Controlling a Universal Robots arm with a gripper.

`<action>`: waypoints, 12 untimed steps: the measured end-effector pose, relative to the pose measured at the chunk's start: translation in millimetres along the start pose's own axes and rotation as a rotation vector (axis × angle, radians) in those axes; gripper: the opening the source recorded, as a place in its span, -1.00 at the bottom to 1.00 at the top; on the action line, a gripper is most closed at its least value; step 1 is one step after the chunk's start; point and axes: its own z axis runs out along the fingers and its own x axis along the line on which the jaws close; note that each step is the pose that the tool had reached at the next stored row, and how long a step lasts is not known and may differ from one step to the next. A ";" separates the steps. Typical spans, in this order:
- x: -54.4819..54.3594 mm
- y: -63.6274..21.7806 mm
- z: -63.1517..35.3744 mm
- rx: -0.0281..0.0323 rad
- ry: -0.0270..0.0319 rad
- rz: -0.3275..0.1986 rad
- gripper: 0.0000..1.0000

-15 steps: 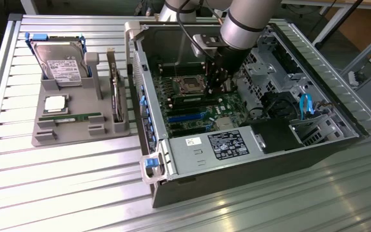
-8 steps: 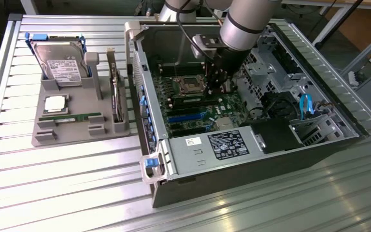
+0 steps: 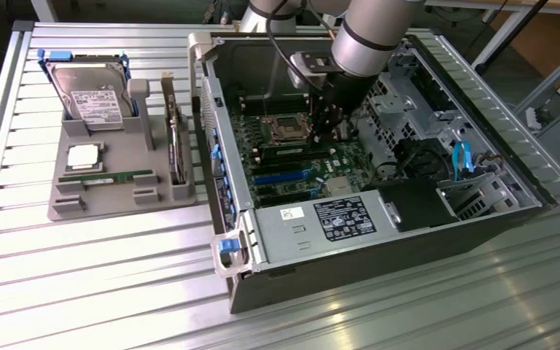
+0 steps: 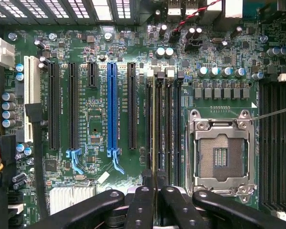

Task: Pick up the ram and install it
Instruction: 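Insert the ram into the slot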

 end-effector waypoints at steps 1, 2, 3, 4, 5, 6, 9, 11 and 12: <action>0.0 0.0 0.0 0.0000 0.0000 0.000 -0.78; 0.6 0.1 0.1 0.0000 -0.0001 0.000 -0.78; 0.9 0.0 0.0 0.0000 0.0000 0.000 -0.78; 0.9 0.0 0.0 0.0000 0.0000 0.000 -0.78; 1.0 0.1 0.2 0.0000 0.0001 0.000 -0.78; 0.9 0.1 0.3 0.0000 0.0001 0.000 -0.78; 0.9 0.1 0.9 0.0000 0.0000 0.000 -0.78; 1.0 0.1 0.9 0.0000 0.0001 0.000 -0.78; 0.9 0.1 0.9 0.0000 0.0001 0.000 -0.78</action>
